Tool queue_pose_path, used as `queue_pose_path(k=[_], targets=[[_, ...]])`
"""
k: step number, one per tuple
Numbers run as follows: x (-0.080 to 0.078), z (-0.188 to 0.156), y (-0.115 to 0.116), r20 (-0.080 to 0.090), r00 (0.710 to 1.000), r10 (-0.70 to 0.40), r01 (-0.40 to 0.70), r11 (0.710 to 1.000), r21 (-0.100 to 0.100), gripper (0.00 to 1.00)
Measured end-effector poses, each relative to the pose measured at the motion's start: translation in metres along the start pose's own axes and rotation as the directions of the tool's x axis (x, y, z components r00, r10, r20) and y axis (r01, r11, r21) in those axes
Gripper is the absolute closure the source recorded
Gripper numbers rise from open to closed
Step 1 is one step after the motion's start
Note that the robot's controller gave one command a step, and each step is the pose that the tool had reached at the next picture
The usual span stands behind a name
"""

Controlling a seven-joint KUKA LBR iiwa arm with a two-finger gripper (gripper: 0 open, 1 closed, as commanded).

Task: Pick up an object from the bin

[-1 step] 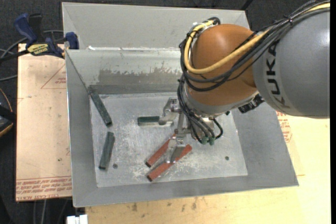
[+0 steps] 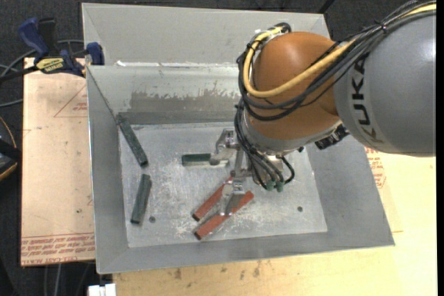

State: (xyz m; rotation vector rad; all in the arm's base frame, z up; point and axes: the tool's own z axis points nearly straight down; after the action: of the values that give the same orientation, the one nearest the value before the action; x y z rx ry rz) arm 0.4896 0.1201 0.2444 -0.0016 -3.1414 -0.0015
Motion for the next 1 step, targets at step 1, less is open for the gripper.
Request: queue_pose_path(k=[1], targets=[[-0.0073, 0.0481, 0.0021, 0.008, 1.0, -0.029, 0.029, 1.0, -0.001, 0.0]])
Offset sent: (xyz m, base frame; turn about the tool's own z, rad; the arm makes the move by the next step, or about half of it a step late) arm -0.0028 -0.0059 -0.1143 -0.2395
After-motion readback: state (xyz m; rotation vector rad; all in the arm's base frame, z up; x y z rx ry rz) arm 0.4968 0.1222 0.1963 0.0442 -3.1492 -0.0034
